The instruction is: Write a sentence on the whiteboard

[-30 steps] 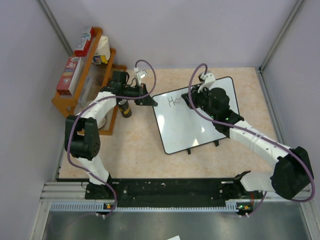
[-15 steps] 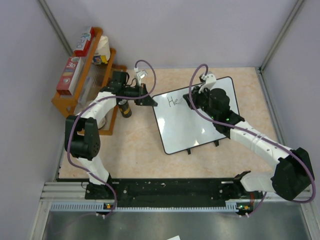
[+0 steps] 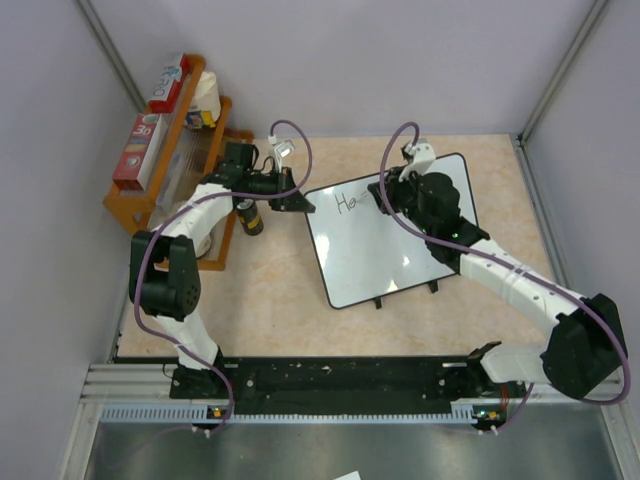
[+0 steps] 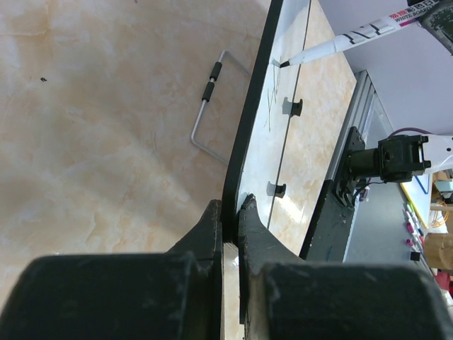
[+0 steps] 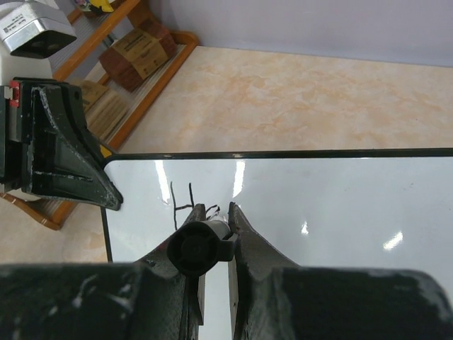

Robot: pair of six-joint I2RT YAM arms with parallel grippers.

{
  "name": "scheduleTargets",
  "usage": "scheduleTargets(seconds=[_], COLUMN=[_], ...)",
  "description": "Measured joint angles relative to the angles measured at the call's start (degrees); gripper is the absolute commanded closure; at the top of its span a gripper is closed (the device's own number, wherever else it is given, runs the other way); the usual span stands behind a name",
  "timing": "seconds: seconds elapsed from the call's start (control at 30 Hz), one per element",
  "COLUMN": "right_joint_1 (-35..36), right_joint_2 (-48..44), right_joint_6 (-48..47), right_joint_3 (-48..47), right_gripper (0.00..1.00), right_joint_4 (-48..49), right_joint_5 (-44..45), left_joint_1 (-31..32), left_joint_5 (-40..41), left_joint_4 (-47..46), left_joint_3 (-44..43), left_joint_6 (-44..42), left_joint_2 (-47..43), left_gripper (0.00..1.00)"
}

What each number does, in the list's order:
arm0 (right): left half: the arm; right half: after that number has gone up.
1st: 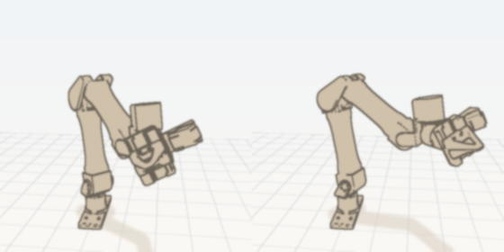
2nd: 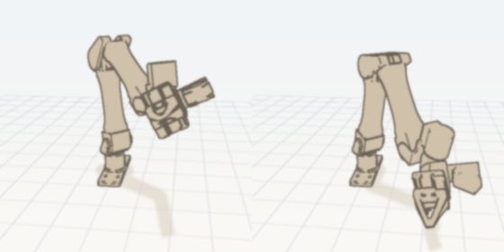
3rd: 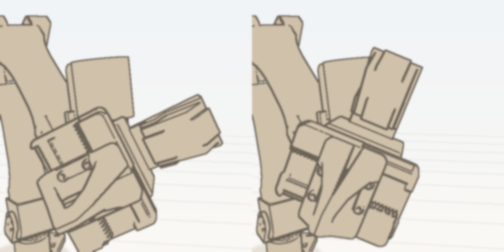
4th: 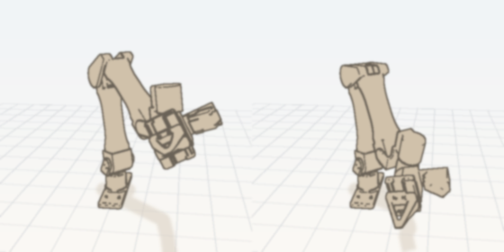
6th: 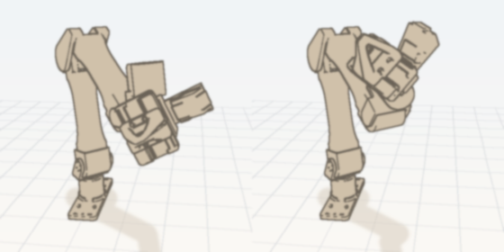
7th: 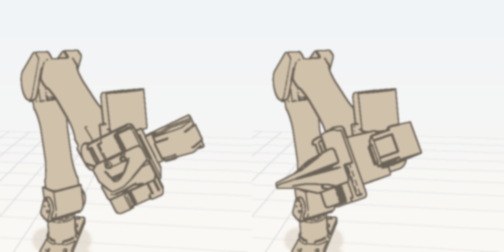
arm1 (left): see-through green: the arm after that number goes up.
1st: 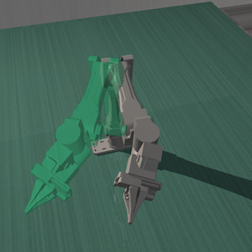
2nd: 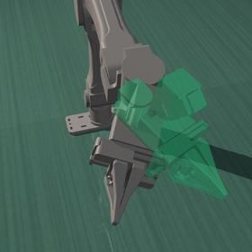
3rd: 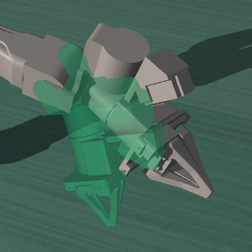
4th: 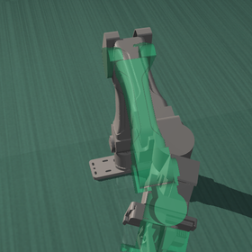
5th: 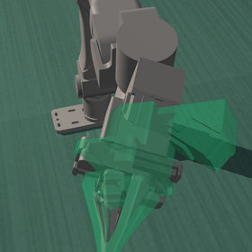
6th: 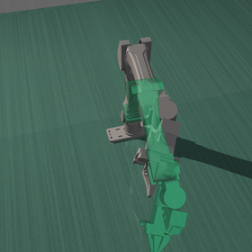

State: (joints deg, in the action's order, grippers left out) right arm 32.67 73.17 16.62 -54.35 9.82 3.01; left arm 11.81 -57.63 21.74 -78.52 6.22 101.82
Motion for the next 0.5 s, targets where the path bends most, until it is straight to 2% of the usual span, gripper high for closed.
scheduleTargets(seconds=[0.5], right_joint_1=[-0.22], right_joint_2=[1.16], right_joint_6=[1.44], right_joint_3=[-1.31], right_gripper=[1.00], right_joint_4=[-0.09], right_joint_5=[-1.75], left_joint_1=[0.04], left_joint_5=[0.04], left_joint_4=[0.04], left_joint_3=[0.00], left_joint_6=[0.00], left_joint_2=[-0.09], left_gripper=[1.00])
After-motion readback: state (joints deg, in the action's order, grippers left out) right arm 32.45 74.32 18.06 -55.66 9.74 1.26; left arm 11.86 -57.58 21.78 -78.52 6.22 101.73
